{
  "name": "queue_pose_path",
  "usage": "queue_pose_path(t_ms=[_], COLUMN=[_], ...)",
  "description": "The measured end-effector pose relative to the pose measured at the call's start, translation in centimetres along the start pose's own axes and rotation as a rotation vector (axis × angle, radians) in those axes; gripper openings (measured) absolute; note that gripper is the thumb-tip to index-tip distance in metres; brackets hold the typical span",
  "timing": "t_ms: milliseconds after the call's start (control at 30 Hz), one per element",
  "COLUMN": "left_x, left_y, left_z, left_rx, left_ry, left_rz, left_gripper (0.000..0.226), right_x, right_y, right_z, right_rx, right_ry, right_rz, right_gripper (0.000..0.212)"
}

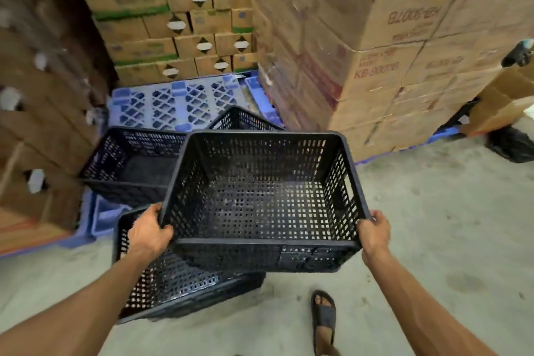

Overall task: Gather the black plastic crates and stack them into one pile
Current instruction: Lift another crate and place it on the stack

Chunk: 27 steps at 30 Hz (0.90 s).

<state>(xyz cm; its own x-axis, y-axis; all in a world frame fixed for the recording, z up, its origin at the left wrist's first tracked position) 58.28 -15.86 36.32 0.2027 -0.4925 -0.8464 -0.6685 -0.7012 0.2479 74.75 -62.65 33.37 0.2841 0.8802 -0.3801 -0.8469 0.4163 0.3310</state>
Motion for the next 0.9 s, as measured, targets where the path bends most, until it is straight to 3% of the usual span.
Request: queue_pose_path(t_ms=[200,433,500,567,600,633,700,800,900], left_x=[-3.8,-5.5,-5.3,-4.6,-4.0,-3.3,-2.0,0.0,-0.3], left_y=[1.5,3.6,4.0,4.7,5.1,5.4,5.8,6.8,7.5], left_z=[10.3,18.2,18.4,17.8,17.4,17.0,16.3,16.2,16.0], left_rx=[-0.232,-0.477,-0.448,-0.390,-0.345,-0.293,-0.141,0.037,0.053], left_ry=[0.007,0.068,0.108,0.095,0.044,-0.027,-0.131,-0.146,-0.194], left_rz=[-0.067,-0.127,-0.163,-0.179,-0.167,-0.149,-0.075,0.166,0.202], left_gripper=[0.047,0.061,0.069,0.081,0.082,0.077,0.049,0.042,0.045], right_x=[9.0,16.5,17.6,17.9,18.2,18.7,20.3,21.4,21.0], right_y=[5.9,10.2,10.9,11.6,12.4,13.4,15.4,17.8,19.4], right_z=[-2.3,-0.9,0.0,1.2,1.8,2.1,1.8,-0.1,-0.5], right_rx=[0.002,-0.136,-0.268,-0.496,-0.663,-0.833,-1.044,-0.953,-0.963], right_ry=[0.077,0.498,0.693,1.006,1.122,1.190,1.236,1.259,1.192], right_rz=[0.162,0.538,0.635,0.568,0.543,0.569,0.784,1.278,1.436], right_gripper=[0.020,0.028,0.049,0.090,0.100,0.100,0.081,0.050,0.055])
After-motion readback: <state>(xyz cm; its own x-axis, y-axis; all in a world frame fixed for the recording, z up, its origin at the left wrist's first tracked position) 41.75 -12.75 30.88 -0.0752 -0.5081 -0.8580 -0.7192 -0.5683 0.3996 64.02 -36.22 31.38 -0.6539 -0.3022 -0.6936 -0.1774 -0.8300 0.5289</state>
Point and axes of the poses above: each hand's wrist, its own y-axis away from the middle knuckle, its own x-axis out of the palm, z = x × y, the point moved 5 cm from there along -y, towards the middle knuckle, and after that the axes turned 2 degrees about -z, right-handed, at the moved point
